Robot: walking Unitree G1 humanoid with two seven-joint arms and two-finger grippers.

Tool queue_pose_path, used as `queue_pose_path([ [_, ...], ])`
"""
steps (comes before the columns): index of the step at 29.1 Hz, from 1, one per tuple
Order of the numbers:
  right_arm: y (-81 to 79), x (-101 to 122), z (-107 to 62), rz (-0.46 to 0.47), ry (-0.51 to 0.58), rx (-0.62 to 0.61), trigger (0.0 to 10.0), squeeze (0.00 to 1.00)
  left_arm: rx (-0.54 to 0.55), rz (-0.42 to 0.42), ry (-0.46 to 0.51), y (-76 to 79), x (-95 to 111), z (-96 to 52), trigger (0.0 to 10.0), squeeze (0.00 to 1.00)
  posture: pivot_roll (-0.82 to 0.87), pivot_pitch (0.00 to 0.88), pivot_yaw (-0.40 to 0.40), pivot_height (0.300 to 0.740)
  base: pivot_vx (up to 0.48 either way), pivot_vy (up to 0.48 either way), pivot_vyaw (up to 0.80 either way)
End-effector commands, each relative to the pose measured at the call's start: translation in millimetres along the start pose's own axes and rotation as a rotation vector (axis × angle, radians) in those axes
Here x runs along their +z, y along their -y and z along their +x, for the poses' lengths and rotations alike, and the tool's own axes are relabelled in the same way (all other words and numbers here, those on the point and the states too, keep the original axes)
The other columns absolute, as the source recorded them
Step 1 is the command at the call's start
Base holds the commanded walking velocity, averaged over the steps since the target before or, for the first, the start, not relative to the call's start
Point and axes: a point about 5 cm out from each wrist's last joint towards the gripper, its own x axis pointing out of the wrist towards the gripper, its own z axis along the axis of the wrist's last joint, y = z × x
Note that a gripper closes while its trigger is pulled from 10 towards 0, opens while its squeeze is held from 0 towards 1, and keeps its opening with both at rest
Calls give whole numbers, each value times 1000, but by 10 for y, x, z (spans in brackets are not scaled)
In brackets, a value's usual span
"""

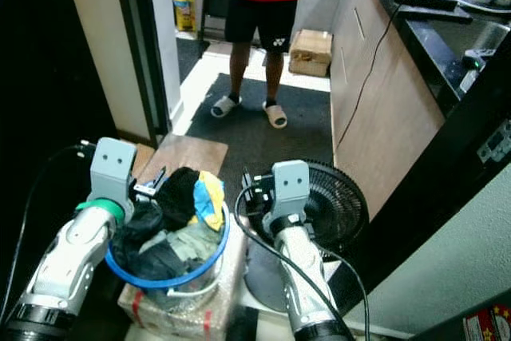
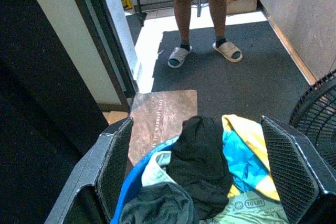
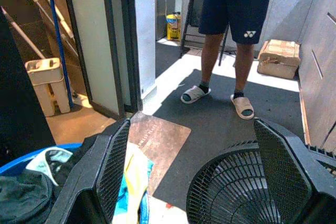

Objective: Clothes washing

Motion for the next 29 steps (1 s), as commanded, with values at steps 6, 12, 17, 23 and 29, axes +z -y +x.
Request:
queue_pose_path([
  [6,18,-26,1,3,-8,-6,10000,0,-7,6,-26,22,-76,-7,10000,0,99,14,24,638,0,0,0],
  [12,16,-22,9,3,-5,-1,10000,0,-8,8,-23,23,-75,-5,10000,0,100,12,24,608,0,0,0],
  [17,12,-17,15,2,-3,3,10000,0,-7,8,-23,22,-76,-4,10000,0,103,6,22,593,0,0,0],
  [23,24,15,29,-4,7,8,10000,0,-7,9,-22,22,-74,-4,10000,0,103,6,22,573,0,0,0],
  [29,58,224,110,-24,81,20,10000,0,-12,-6,-2,38,8,10,10000,0,104,5,21,548,0,0,0],
])
